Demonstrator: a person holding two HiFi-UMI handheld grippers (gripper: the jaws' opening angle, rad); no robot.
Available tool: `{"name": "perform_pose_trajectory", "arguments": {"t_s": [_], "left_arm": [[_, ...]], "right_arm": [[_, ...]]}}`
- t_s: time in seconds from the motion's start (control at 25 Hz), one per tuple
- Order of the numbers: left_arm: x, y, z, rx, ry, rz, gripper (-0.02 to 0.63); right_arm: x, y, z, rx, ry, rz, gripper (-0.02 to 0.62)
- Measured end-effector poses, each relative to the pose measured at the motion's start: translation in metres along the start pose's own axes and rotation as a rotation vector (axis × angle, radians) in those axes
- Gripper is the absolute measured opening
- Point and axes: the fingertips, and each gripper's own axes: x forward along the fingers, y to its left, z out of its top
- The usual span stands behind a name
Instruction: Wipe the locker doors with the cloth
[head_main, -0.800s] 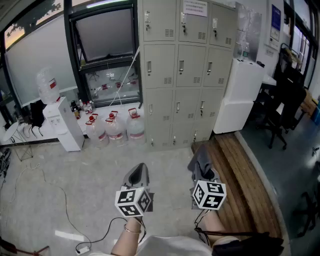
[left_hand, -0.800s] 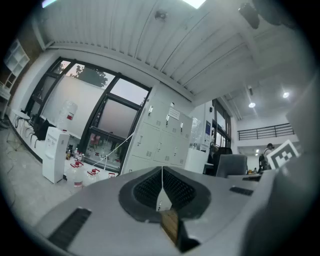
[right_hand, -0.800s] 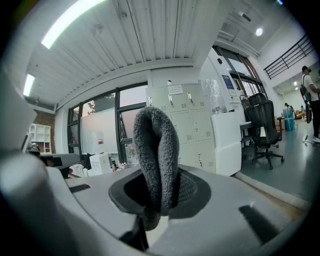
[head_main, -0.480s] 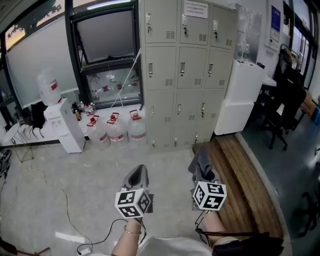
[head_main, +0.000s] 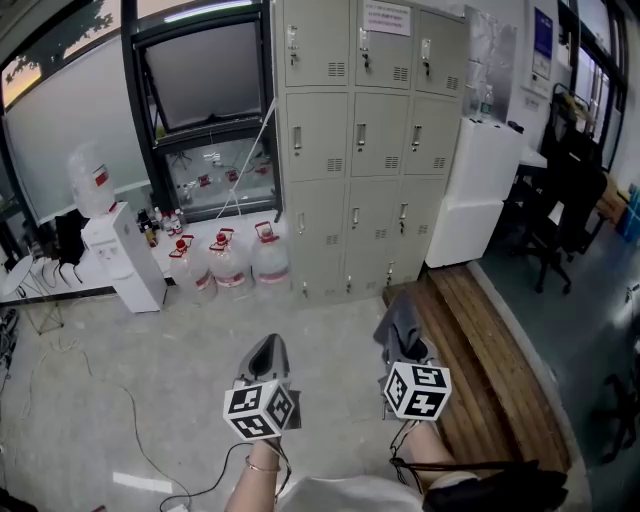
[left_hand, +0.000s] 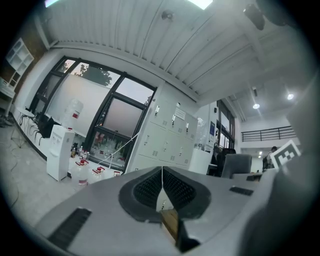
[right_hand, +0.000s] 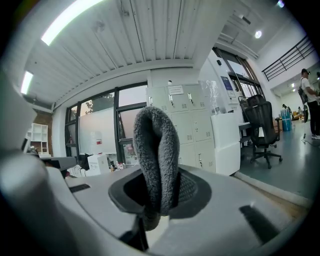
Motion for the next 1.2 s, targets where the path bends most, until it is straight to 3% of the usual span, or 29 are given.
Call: {"name": "perform_pose_trajectory", "arguments": {"t_s": [0.48,1.0,1.2], "left_arm": [[0.061,0.030,-0.020,-0.025,0.041,-0.009,0.011],[0.247,0.036,0.007,0.011,0.005,0.002,0.011],[0.309,0.036,0.004,0.023,0.012,0.028,0.011]], "right_arm": [[0.055,-0.025,-0.019,0.034,0.049,-0.062,0.071],[0.241,-0.072,0.036,0.036,0.013,-0.006,0.071],[0.305,-0.097,0.040,0.059,0.029,0.026,0.071]]}}
